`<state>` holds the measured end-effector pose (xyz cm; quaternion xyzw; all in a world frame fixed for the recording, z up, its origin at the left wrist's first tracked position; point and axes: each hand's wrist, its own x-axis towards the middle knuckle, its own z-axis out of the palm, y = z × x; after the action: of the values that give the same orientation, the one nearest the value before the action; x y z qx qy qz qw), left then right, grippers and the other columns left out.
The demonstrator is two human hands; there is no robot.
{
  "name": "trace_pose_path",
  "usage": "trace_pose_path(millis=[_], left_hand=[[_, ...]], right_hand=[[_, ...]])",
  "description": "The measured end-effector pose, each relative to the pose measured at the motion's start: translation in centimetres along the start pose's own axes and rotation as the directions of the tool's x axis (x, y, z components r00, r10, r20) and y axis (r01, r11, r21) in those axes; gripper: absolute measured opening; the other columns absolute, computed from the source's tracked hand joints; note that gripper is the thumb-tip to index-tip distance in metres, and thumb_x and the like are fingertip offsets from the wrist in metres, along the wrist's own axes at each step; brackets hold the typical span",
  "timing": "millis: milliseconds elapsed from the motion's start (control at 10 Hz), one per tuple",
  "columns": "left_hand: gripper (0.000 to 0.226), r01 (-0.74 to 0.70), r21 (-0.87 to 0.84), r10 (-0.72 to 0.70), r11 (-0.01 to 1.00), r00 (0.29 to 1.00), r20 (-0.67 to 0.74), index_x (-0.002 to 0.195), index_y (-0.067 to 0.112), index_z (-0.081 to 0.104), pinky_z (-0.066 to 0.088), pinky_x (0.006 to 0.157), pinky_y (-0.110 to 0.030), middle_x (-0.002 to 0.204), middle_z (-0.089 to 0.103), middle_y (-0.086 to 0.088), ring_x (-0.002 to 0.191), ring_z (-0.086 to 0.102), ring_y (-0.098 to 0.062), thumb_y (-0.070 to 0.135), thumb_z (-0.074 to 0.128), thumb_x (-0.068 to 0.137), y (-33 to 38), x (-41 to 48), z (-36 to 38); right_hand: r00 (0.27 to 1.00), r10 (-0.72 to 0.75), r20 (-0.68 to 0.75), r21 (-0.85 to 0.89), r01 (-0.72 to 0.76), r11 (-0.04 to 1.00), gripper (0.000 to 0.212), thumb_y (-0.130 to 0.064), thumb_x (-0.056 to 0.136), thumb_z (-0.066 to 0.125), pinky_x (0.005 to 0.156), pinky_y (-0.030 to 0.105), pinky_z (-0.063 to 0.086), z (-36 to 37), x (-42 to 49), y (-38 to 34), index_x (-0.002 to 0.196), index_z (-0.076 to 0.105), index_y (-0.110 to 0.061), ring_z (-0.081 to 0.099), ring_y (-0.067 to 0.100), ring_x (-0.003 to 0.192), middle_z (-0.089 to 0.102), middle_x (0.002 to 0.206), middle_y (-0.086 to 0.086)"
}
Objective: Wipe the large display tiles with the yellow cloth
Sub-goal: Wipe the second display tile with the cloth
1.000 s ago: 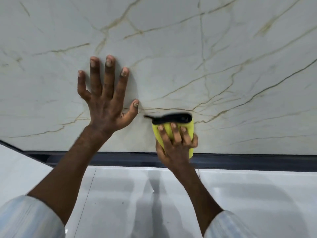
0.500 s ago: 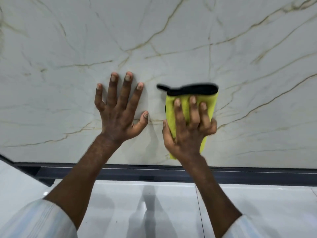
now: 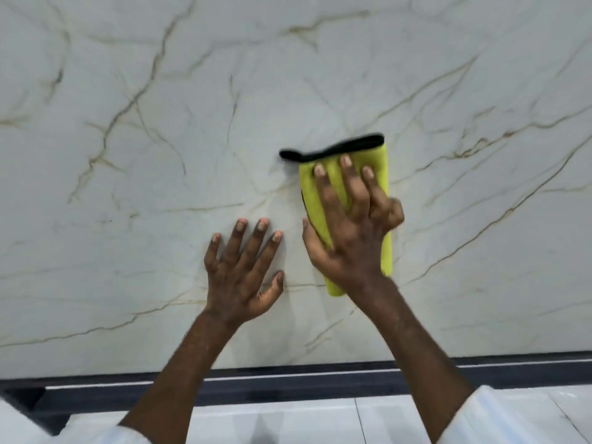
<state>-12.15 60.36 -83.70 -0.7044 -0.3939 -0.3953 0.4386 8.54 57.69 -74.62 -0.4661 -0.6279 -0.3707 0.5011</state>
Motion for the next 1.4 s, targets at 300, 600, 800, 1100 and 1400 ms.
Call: trace_pose_path(millis=[300, 600, 800, 1100, 1400], left_hand=[[0.068, 0.069, -0.055, -0.077, 0.996, 0.983, -0.166, 0.161, 0.019, 0.039, 0.020, 0.116, -0.054, 0.171, 0.024, -0.015, 0.155, 0.024, -0.031, 0.045, 0.049, 0.100, -3.9, 16.0, -6.5], [0.066, 0.098, 0.101, -0.081, 0.990, 0.985, -0.155, 0.165, 0.012, 0.031, 0.018, 0.120, -0.066, 0.171, 0.027, -0.013, 0.160, 0.022, -0.035, 0.045, 0.035, 0.107, -6.1, 22.4, -5.6], [0.066, 0.079, 0.067, -0.064, 0.995, 0.978, -0.197, 0.163, 0.012, 0.035, 0.023, 0.120, -0.065, 0.171, 0.028, -0.013, 0.159, 0.023, -0.036, 0.045, 0.036, 0.106, -6.5, 22.6, -5.5], [0.066, 0.072, 0.082, -0.056, 0.994, 0.980, -0.190, 0.163, 0.012, 0.036, 0.022, 0.121, -0.064, 0.171, 0.028, -0.012, 0.159, 0.024, -0.036, 0.045, 0.036, 0.106, -6.5, 22.7, -5.5], [0.063, 0.079, -0.025, -0.083, 0.997, 0.980, -0.181, 0.155, 0.009, 0.050, 0.027, 0.115, -0.064, 0.169, 0.033, -0.015, 0.158, 0.027, -0.036, 0.039, 0.046, 0.100, -5.9, 23.6, -7.1]], right_hand=[[0.996, 0.063, 0.065, -0.120, -0.055, 0.991, 0.079, -0.049, 0.084, 0.064, 0.102, 0.060, 0.032, 0.8, -6.4, 1.0, 0.157, 0.037, -0.031, 0.025, 0.025, 0.148, 0.025, 0.166, -0.003], [0.994, 0.023, -0.110, -0.024, -0.026, 0.999, 0.082, -0.047, 0.078, 0.064, 0.101, 0.057, 0.032, -2.4, 12.0, 0.9, 0.155, 0.046, -0.030, 0.032, 0.026, 0.147, 0.036, 0.164, 0.002], [0.981, -0.011, -0.195, -0.086, -0.006, 0.996, 0.076, -0.046, 0.085, 0.063, 0.102, 0.059, 0.034, -3.4, 18.1, 2.1, 0.156, 0.046, -0.028, 0.036, 0.026, 0.148, 0.038, 0.165, 0.002], [0.984, -0.128, -0.121, -0.086, 0.118, 0.989, 0.076, -0.048, 0.082, 0.065, 0.101, 0.059, 0.035, -3.9, 18.0, 1.5, 0.154, 0.048, -0.031, 0.035, 0.025, 0.146, 0.041, 0.163, -0.001], [0.975, -0.034, -0.218, -0.103, 0.011, 0.995, 0.073, -0.052, 0.088, 0.059, 0.100, 0.052, 0.033, -6.1, 30.4, 2.2, 0.157, 0.044, -0.033, 0.034, 0.022, 0.147, 0.038, 0.165, -0.003]])
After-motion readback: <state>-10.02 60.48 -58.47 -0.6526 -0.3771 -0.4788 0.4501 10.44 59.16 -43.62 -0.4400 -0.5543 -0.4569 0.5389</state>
